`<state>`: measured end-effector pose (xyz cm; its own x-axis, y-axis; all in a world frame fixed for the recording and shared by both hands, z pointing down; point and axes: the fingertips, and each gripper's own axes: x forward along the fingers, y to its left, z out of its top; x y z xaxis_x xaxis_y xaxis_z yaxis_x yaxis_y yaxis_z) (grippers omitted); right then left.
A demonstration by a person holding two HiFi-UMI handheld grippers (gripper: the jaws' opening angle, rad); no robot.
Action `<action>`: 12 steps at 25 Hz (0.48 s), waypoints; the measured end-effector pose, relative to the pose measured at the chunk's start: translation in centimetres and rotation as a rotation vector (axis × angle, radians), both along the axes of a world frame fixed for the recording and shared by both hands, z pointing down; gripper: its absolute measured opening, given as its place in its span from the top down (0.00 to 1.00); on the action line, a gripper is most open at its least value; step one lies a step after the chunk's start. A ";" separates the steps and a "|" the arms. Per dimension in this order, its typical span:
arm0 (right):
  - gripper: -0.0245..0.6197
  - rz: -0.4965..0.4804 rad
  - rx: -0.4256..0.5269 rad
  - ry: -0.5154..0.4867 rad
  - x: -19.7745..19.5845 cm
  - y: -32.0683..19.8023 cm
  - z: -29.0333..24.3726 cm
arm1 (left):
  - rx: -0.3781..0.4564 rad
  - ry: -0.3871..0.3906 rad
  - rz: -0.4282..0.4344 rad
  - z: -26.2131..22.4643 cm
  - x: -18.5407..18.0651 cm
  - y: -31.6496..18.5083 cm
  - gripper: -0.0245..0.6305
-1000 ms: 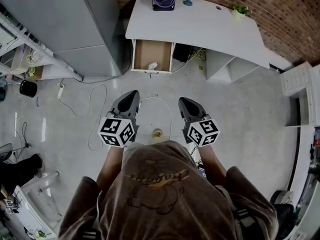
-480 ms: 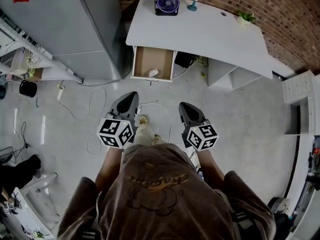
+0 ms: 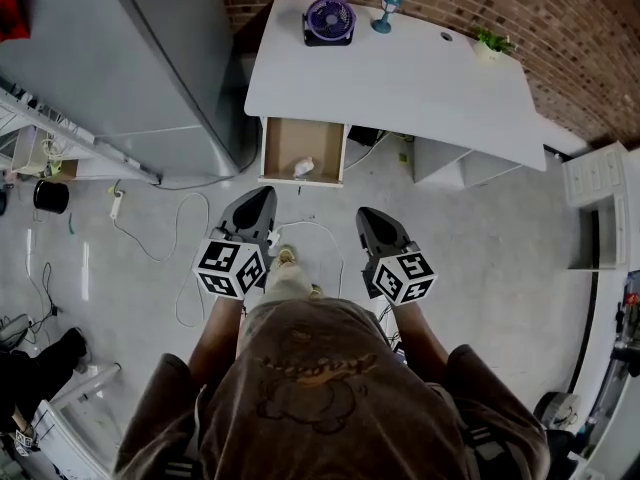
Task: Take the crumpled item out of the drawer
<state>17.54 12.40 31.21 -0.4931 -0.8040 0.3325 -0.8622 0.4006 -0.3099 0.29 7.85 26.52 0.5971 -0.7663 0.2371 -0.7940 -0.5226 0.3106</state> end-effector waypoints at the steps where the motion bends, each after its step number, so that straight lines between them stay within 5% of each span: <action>1: 0.97 0.003 -0.003 -0.001 -0.1 -0.7 0.1 | -0.003 -0.003 0.004 0.1 0.0 -0.7 0.95; 12: 0.97 0.035 -0.036 -0.004 -1.2 -7.5 1.7 | -0.035 -0.024 0.062 1.9 -0.4 -7.7 0.95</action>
